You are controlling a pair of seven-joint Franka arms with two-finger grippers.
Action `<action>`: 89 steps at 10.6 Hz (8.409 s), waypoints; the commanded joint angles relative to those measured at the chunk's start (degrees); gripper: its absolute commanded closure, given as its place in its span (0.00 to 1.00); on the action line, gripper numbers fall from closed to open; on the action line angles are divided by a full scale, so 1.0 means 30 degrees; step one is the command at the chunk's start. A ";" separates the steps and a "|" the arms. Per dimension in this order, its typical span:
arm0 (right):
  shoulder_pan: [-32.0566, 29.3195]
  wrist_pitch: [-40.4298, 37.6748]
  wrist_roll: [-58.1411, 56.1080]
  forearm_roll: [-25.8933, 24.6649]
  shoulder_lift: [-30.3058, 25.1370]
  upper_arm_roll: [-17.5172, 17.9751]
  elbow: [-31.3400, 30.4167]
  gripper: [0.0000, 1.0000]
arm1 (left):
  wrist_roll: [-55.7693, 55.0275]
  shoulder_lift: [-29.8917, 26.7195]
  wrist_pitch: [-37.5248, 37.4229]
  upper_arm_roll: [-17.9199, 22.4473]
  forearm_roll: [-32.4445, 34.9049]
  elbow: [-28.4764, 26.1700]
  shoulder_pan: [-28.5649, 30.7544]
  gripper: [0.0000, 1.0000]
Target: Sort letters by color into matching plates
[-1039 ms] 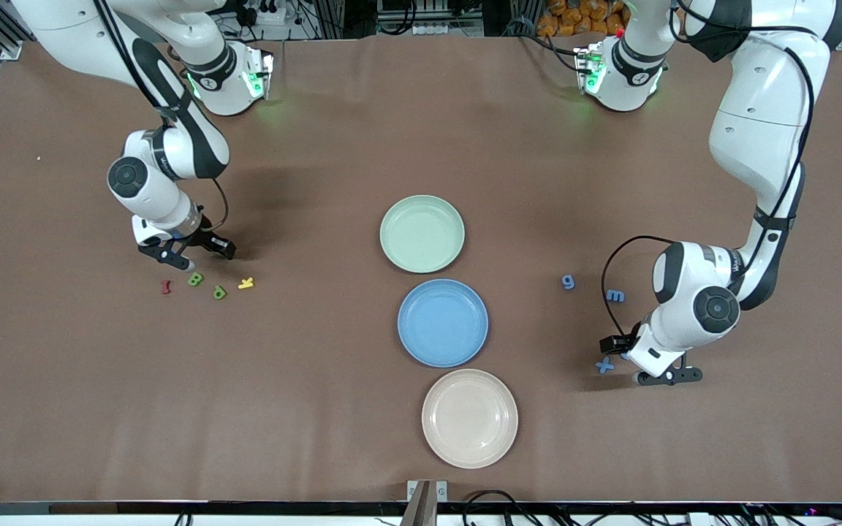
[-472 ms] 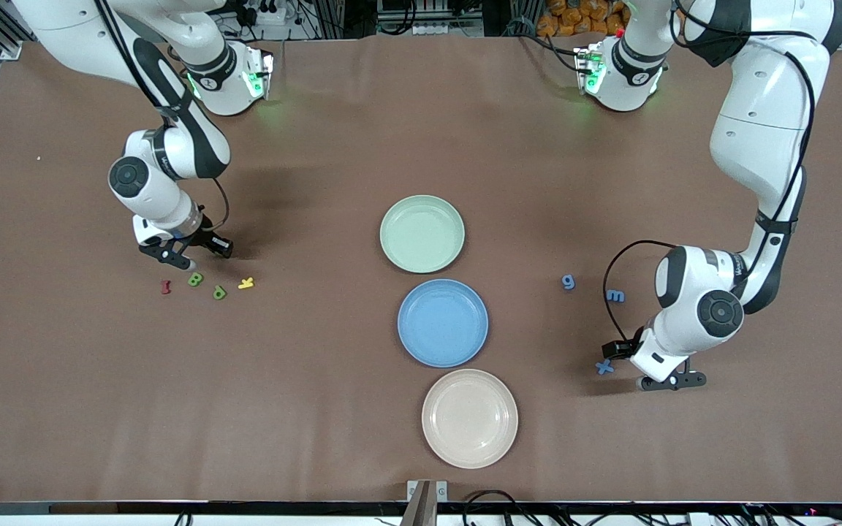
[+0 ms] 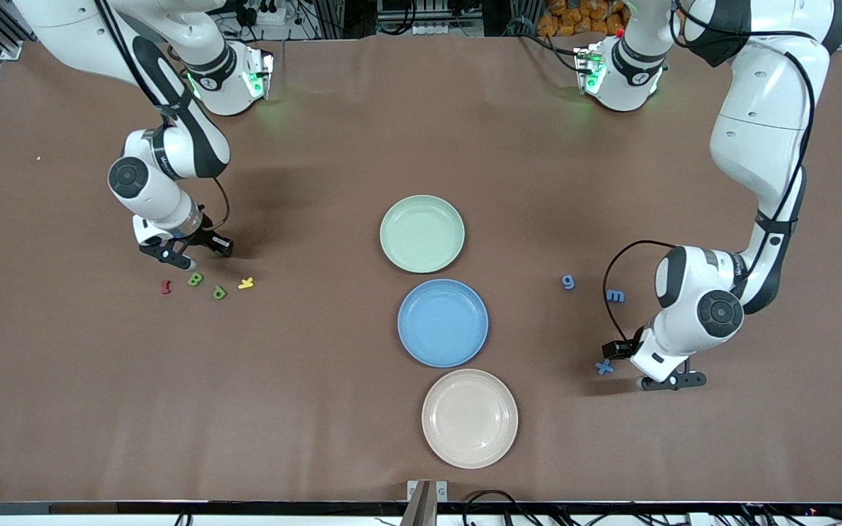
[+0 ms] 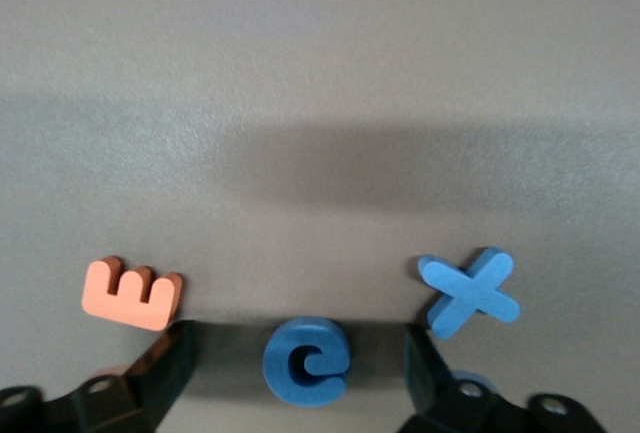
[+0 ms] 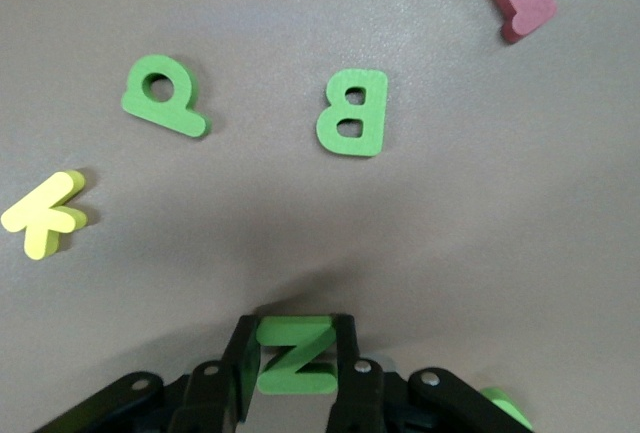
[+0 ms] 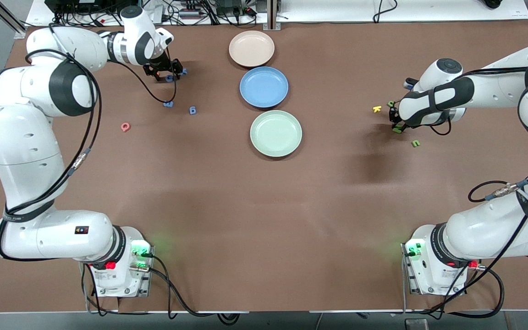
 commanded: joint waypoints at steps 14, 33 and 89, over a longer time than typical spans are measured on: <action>0.0094 -0.2299 0.6944 0.0195 -0.0828 0.3637 0.1867 1.00 | -0.1413 -0.1048 -0.1451 -0.0028 0.0549 0.0231 -0.0421 1.00; 0.3404 -0.2241 1.3654 -0.0244 0.2715 0.8563 0.7049 1.00 | -1.4886 -0.2017 -0.3769 -0.2896 0.0256 0.0552 -0.6250 1.00; -0.0932 -0.4087 0.4722 -0.0684 0.3186 0.1416 0.6907 0.28 | -1.5007 -0.5561 0.3352 -0.2606 0.3039 -1.0287 -0.1534 1.00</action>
